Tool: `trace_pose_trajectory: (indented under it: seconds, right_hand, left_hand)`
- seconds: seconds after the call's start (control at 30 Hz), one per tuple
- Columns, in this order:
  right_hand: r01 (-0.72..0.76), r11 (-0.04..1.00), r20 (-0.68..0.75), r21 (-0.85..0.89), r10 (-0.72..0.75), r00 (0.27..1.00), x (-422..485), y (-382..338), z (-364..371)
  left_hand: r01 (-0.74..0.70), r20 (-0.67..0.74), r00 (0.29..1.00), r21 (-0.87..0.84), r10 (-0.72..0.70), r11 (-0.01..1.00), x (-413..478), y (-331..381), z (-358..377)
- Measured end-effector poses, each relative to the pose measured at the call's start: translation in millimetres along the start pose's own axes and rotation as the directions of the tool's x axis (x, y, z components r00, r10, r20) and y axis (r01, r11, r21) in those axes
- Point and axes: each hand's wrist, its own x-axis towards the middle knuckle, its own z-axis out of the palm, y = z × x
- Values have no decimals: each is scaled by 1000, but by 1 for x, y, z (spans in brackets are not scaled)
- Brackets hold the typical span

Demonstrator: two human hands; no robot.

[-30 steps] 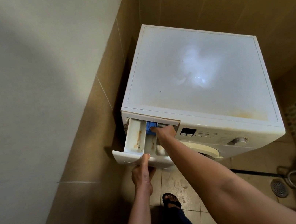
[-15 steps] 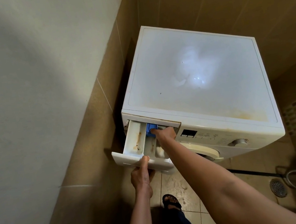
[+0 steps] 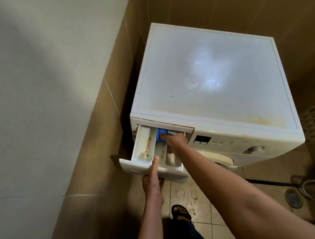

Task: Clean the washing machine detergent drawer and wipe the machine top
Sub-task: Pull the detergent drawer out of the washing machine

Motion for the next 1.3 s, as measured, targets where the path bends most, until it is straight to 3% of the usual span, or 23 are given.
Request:
trace_pose_trajectory:
  seconds: [0.1,0.83,1.3]
  right_hand:
    - [-8,999,-10,49,8,1000,1,0,2]
    - [21,988,-77,150,-10,997,2,2,1]
    - [70,995,-97,71,-63,993,7,6,2]
  left_hand:
    - [25,-30,999,-62,-27,998,3,1,3]
    - [17,-5,1000,50,-17,999,15,2,-11]
    - [-34,37,999,25,33,999,10,-10,-8]
